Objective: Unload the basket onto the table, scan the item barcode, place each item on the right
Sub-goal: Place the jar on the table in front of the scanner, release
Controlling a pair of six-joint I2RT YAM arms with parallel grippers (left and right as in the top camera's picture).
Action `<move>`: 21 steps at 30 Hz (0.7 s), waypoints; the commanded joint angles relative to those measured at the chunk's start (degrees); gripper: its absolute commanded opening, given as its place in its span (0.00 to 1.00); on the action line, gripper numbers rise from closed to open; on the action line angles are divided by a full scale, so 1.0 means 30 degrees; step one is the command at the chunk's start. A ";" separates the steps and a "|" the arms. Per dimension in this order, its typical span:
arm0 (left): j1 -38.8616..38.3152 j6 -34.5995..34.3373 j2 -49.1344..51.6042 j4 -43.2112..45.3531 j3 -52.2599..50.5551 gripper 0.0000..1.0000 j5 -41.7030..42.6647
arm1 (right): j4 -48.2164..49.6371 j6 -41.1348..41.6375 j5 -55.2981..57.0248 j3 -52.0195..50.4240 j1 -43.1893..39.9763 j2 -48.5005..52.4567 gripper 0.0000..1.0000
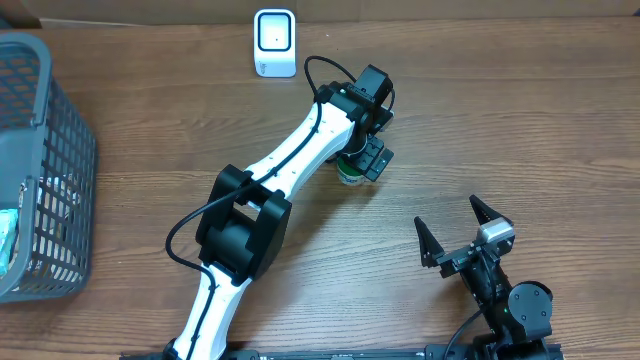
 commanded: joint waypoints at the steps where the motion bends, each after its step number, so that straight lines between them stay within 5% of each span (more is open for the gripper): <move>1: -0.0007 0.0291 -0.1501 -0.0117 0.1042 1.00 -0.0124 | 0.0073 0.0036 0.0189 -0.0197 -0.0146 -0.0066 1.00; 9: 0.3708 -0.2091 -0.7410 -0.1690 0.2892 1.00 -0.1734 | 0.0073 0.0036 0.0189 -0.0197 -0.0146 -0.0066 1.00; 21: 1.7245 -0.5399 -1.2291 -0.4590 0.2892 0.99 -0.2171 | 0.0073 0.0036 0.0189 -0.0197 -0.0146 -0.0066 1.00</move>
